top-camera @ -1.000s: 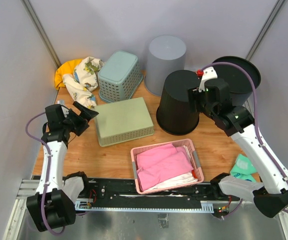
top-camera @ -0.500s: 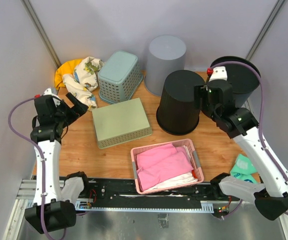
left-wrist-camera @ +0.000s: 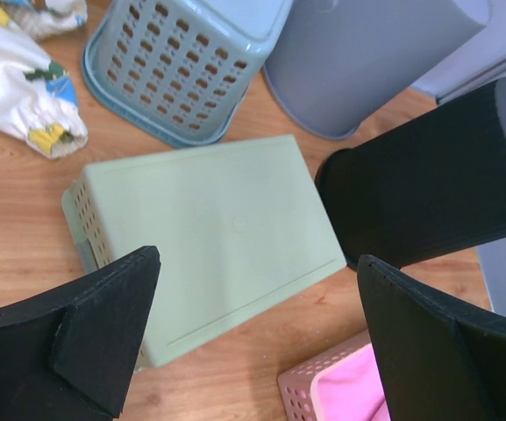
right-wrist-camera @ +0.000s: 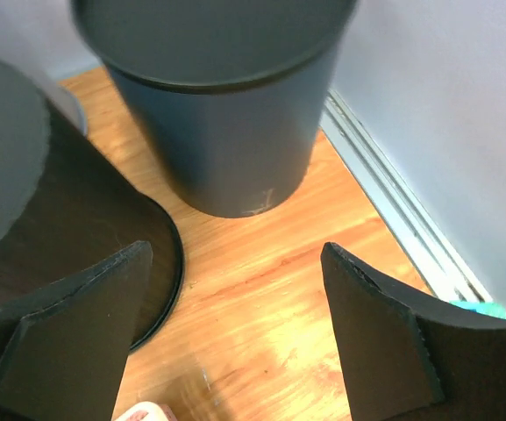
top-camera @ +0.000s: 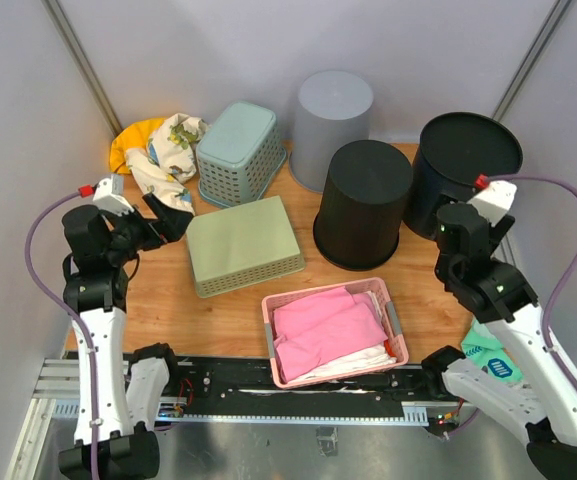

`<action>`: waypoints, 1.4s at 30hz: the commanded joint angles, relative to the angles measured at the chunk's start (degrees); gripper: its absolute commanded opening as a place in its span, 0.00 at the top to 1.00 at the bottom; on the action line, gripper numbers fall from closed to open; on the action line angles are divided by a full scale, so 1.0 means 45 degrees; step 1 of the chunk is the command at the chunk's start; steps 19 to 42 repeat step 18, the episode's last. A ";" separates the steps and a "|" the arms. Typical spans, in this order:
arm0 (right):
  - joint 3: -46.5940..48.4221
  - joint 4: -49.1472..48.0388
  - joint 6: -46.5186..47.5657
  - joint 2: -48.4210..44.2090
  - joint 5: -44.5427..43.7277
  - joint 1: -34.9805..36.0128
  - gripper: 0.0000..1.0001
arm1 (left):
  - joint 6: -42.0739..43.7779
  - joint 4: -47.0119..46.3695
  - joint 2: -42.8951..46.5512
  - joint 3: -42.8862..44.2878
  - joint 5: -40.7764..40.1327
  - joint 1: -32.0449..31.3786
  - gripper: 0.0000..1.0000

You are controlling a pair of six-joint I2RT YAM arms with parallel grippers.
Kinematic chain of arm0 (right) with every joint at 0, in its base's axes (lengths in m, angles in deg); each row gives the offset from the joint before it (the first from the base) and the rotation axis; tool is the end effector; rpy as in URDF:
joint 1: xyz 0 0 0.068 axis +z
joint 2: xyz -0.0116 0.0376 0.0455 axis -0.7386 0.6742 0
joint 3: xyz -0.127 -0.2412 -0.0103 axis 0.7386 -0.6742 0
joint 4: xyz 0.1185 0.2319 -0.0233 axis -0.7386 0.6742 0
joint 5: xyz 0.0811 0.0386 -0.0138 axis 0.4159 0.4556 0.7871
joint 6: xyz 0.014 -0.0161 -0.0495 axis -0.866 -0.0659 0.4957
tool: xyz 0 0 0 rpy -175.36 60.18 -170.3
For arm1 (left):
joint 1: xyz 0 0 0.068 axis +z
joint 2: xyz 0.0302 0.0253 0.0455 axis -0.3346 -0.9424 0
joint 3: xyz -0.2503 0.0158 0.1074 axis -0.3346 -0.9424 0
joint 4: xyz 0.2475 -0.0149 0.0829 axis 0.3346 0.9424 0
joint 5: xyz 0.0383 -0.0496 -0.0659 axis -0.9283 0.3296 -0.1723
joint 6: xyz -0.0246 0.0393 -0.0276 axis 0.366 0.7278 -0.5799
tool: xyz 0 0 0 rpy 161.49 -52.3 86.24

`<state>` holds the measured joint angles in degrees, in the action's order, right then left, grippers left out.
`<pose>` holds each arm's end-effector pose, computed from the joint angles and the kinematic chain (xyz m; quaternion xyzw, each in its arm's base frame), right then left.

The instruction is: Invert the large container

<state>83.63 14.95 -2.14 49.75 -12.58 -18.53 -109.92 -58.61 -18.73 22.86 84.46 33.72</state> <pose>0.1486 0.0519 0.3969 0.2109 0.7503 -0.0647 0.6232 0.1573 0.0210 0.3613 -0.0896 0.7876 -0.2482 0.5568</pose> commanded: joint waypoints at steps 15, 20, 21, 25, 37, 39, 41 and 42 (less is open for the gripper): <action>-0.1998 0.3968 -0.7276 -0.1473 -0.3309 -0.0115 0.24 | -0.0324 -0.1441 0.0157 -0.1093 0.0872 0.0073 0.01; -0.1885 0.3987 -0.7350 -0.1438 -0.3356 -0.0115 0.24 | -0.0419 -0.1483 0.0179 -0.1117 0.0883 0.0074 0.01; -0.1885 0.3987 -0.7350 -0.1438 -0.3356 -0.0115 0.24 | -0.0419 -0.1483 0.0179 -0.1117 0.0883 0.0074 0.01; -0.1885 0.3987 -0.7350 -0.1438 -0.3356 -0.0115 0.24 | -0.0419 -0.1483 0.0179 -0.1117 0.0883 0.0074 0.01; -0.1885 0.3987 -0.7350 -0.1438 -0.3356 -0.0115 0.24 | -0.0419 -0.1483 0.0179 -0.1117 0.0883 0.0074 0.01; -0.1885 0.3987 -0.7350 -0.1438 -0.3356 -0.0115 0.24 | -0.0419 -0.1483 0.0179 -0.1117 0.0883 0.0074 0.01; -0.1885 0.3987 -0.7350 -0.1438 -0.3356 -0.0115 0.24 | -0.0419 -0.1483 0.0179 -0.1117 0.0883 0.0074 0.01; -0.1885 0.3987 -0.7350 -0.1438 -0.3356 -0.0115 0.24 | -0.0419 -0.1483 0.0179 -0.1117 0.0883 0.0074 0.01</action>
